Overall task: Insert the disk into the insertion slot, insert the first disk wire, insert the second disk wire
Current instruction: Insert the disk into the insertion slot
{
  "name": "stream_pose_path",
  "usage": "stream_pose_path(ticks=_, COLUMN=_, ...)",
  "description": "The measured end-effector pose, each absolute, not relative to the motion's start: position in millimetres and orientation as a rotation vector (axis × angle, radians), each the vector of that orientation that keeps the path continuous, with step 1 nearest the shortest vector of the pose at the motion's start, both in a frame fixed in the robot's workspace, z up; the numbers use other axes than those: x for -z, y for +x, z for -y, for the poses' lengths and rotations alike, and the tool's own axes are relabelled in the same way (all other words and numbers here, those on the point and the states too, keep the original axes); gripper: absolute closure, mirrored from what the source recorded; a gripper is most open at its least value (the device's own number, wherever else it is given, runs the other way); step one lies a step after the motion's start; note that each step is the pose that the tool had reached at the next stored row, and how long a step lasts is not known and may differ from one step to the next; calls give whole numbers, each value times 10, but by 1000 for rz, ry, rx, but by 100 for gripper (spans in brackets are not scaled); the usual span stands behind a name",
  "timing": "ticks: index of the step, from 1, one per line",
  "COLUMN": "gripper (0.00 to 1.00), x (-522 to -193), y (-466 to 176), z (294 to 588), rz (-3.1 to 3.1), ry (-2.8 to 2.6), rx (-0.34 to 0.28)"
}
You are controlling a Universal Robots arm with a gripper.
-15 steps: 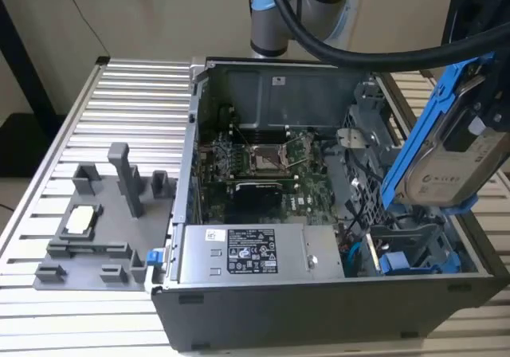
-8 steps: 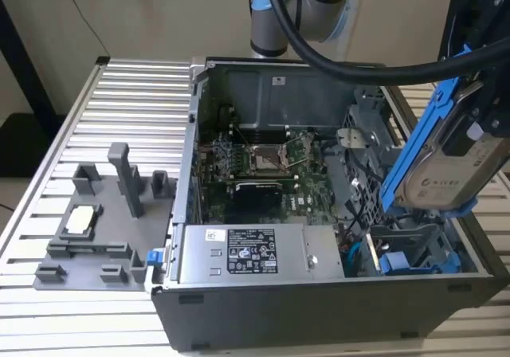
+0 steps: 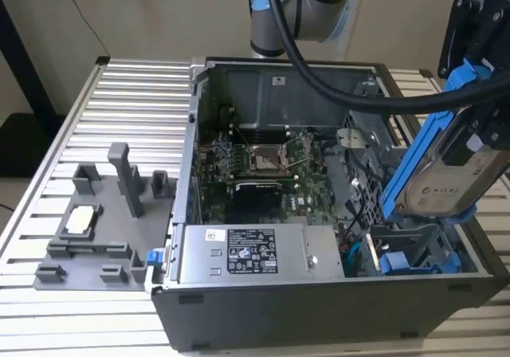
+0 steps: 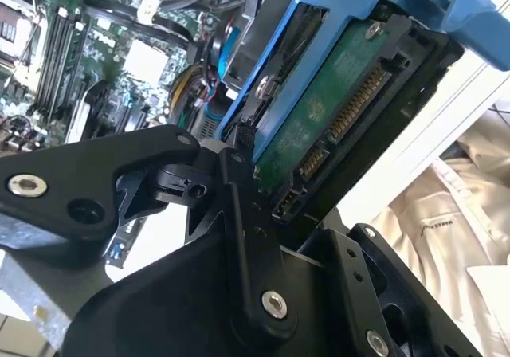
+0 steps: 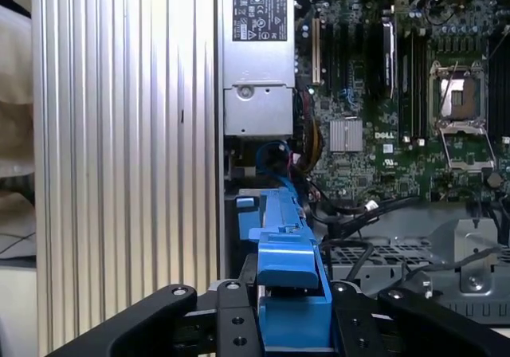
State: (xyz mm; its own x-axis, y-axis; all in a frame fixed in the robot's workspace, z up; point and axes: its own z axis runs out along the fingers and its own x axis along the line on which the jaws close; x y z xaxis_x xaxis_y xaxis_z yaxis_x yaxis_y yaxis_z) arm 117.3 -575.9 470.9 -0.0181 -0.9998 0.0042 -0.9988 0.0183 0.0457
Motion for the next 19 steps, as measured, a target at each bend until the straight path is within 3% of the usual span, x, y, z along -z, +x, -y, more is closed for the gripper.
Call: stream_pose_path(ticks=19, gripper=67, x=-4481, y=1272, z=5779, rz=2215, ry=2175, rx=42)
